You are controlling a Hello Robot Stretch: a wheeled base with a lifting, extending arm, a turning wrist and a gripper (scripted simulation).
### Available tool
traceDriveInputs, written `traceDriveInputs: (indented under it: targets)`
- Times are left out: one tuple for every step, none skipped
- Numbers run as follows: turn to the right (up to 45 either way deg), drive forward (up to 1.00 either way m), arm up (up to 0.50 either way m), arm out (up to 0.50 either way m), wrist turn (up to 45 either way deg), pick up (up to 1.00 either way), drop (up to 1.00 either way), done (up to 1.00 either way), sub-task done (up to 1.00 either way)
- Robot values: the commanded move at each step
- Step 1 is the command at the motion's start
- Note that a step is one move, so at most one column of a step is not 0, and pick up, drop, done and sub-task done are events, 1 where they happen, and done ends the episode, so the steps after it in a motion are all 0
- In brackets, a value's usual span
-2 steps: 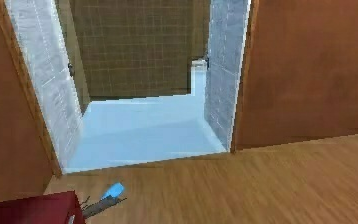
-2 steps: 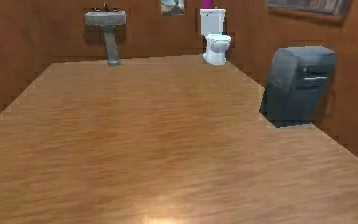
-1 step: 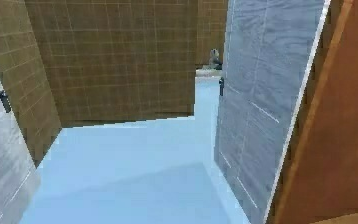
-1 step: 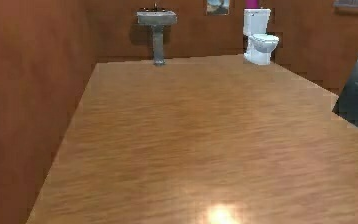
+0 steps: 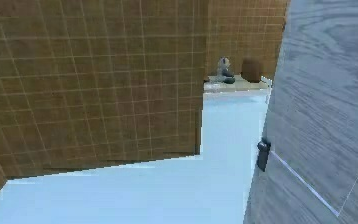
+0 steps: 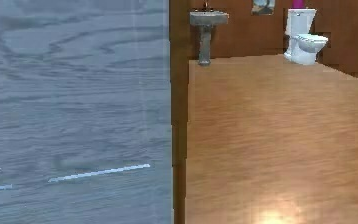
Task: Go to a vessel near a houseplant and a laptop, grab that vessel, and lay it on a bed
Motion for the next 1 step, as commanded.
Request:
traceDriveInputs:
  targets:
    - [0.0, 0.90, 0.00, 0.00, 0.0, 0.00, 0.00, 0.00, 0.00]
